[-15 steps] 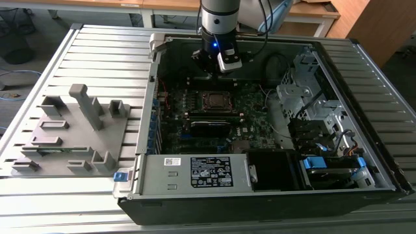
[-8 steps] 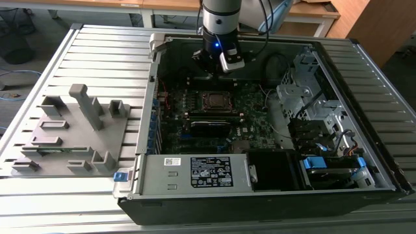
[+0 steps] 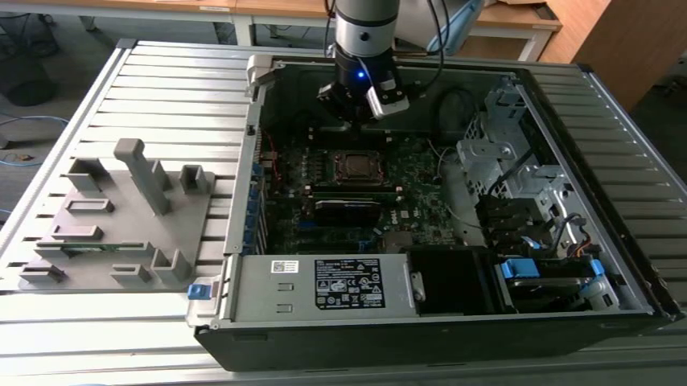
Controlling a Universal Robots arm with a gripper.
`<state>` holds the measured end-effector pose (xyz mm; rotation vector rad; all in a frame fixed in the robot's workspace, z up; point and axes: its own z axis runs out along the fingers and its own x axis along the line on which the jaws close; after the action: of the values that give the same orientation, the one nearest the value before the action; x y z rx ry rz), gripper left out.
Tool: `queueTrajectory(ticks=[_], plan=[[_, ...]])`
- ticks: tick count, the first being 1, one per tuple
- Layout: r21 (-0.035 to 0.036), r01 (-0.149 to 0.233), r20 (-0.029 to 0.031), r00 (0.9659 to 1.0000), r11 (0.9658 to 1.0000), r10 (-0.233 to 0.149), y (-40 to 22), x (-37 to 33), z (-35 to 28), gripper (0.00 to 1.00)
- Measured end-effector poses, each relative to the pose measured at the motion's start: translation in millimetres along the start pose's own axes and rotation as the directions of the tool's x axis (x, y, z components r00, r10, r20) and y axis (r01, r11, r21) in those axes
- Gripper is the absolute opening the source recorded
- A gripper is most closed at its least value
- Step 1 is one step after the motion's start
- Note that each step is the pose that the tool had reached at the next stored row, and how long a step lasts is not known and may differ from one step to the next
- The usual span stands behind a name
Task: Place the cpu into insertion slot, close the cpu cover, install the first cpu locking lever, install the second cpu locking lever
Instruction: 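Install the first cpu locking lever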
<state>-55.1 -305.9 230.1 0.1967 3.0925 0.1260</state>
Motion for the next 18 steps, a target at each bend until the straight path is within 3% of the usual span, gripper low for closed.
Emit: queueTrajectory(ticks=[3, 9, 12, 18], plan=[[0.0029, 0.016, -0.0034, 0.9999, 0.9999, -0.016, -0.1, -0.2, 0.2, 0.11], [0.0072, 0.023, -0.0037, 0.9997, 0.9997, -0.023, -5.6, -1.0, -0.3, 0.11], [0.0154, 0.024, -0.0029, 0.9997, 0.9996, -0.024, -9.3, -1.4, -0.6, 0.11], [0.0391, 0.027, -0.0008, 0.9996, 0.9989, -0.027, -17.5, -2.4, -1.3, 0.11]])
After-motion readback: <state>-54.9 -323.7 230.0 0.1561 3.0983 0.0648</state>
